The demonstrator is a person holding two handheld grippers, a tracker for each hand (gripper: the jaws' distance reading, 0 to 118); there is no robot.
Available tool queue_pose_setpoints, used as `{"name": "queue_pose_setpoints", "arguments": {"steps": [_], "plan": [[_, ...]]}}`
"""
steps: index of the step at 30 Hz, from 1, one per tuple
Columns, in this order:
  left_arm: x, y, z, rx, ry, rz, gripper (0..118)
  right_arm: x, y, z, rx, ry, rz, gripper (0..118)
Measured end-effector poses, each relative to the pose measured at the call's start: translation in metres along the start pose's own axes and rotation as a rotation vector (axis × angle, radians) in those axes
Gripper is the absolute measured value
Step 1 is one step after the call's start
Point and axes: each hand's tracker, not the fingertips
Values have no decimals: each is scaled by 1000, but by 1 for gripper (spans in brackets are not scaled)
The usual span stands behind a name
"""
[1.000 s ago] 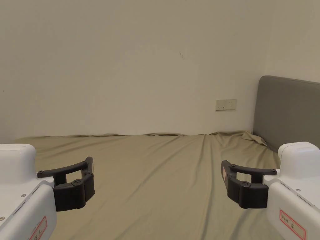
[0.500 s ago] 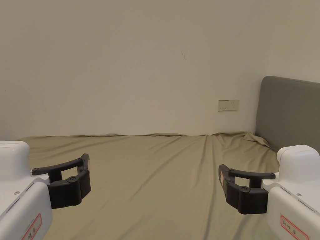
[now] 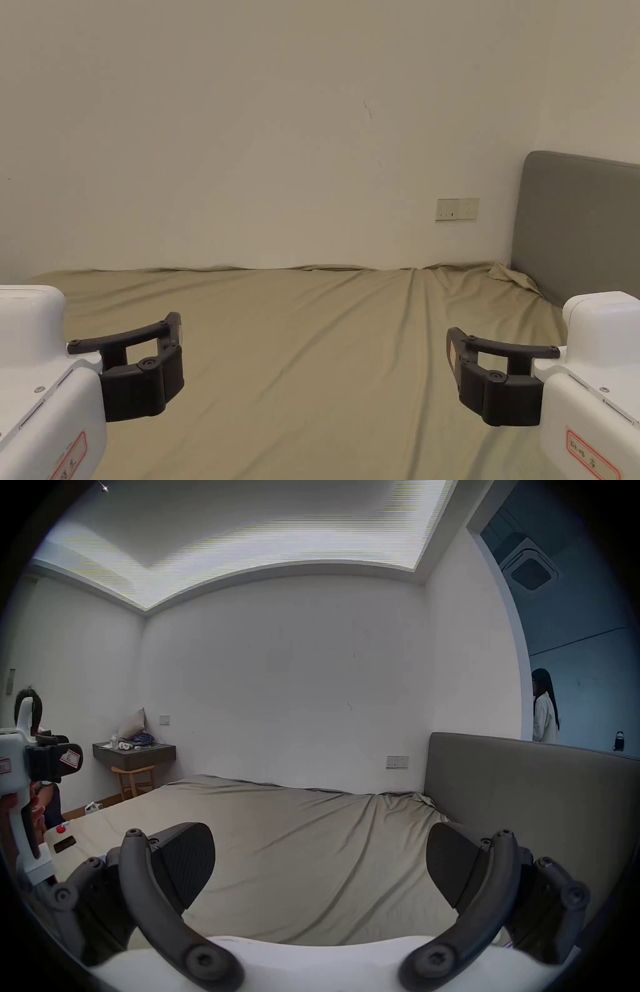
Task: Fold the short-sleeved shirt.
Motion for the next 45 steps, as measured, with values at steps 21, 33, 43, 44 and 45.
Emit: {"name": "queue_pose_setpoints", "arguments": {"steps": [21,33,43,44,45], "plan": [[-2,-3,-2,-15,-3,-11,118,0,0,-2,2,16,0,118],[-2,-5,-4,-24,-6,-16,118,-5,0,-5,-18,9,6,118],[-4,-5,-6,-22,-5,-14,118,-8,5,-6,-21,10,-34,118],[-4,-5,-7,-23,-5,-14,118,-8,6,-5,-25,20,-47,118],[-3,-5,-7,-24,-5,-14,118,-8,8,-5,-25,31,-58,118]]}}
